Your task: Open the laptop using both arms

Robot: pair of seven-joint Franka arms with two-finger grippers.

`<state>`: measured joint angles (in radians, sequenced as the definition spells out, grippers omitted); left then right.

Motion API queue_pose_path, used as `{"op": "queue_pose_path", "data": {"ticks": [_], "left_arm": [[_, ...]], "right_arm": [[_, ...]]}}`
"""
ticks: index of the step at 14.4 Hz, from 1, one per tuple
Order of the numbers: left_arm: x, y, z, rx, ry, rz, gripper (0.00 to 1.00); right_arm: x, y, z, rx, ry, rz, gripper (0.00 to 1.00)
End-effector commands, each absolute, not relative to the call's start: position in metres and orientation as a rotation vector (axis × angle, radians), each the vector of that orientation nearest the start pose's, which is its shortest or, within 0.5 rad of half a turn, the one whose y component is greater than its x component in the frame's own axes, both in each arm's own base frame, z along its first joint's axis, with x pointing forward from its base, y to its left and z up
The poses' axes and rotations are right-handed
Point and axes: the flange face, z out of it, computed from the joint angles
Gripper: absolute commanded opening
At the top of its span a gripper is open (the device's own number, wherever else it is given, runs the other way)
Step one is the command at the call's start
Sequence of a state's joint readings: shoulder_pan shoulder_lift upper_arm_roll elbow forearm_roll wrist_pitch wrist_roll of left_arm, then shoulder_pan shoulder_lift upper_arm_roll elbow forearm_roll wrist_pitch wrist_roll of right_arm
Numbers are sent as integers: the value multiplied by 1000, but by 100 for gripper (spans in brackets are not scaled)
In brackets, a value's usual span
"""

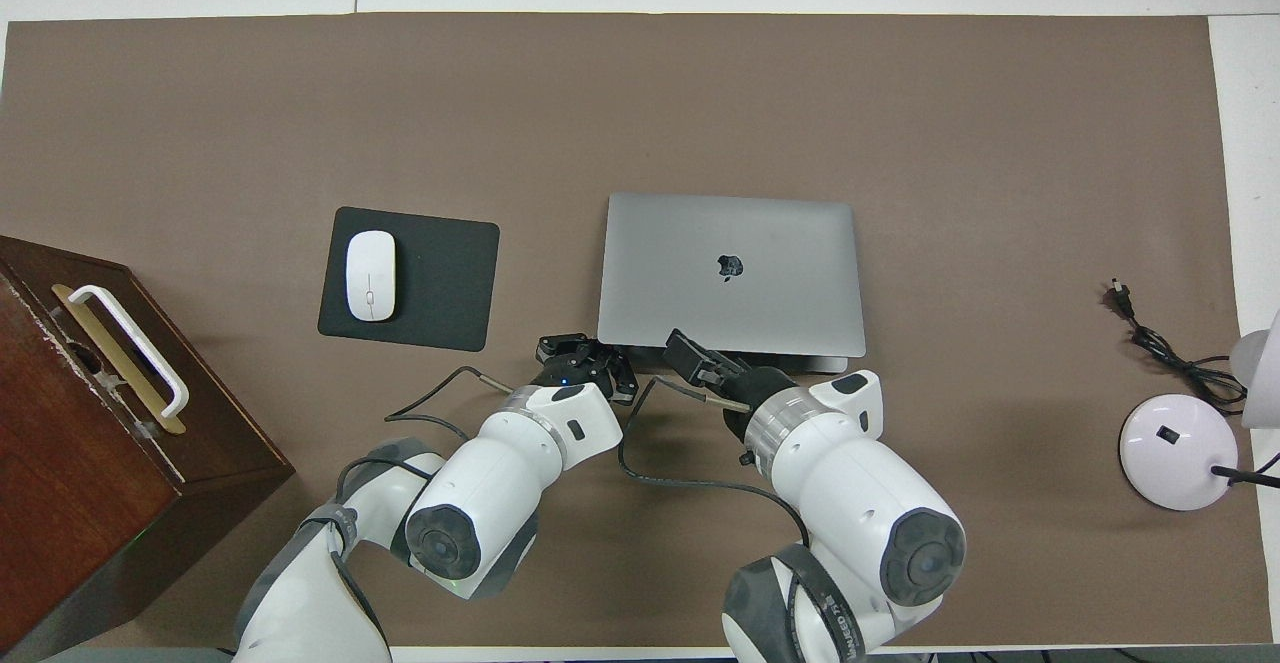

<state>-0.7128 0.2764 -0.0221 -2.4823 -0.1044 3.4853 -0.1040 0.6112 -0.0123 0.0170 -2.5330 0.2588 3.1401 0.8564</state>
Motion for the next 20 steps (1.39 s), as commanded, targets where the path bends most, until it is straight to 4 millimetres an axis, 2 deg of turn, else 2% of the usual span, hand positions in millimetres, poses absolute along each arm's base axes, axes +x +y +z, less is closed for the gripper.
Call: {"op": "queue_pose_path", "data": {"ticks": [1,4,7,10,15,20], "left_arm": [[399,-344,254,-3129,841,-1115,0],[399,-344,254,-3129,844,-1115,0],[400,-343,254,-3129,841,-1118,0],[400,-343,254,-3129,841,-1118,0],[400,-343,254,-3127,841,-1118,0],[400,-343,252,-3128,841,-1111,0]], "right_arm": [[418,267,349,-2540,664,-520,100],[430,260,340,-2568,649,-531,100],[447,254,343,-2569,636,-560,100],[459,259,351,-2578,643,-528,100],[463,264,354,-2587,637,-506,100],[476,272,364,-2600,629,-474,100]]}}
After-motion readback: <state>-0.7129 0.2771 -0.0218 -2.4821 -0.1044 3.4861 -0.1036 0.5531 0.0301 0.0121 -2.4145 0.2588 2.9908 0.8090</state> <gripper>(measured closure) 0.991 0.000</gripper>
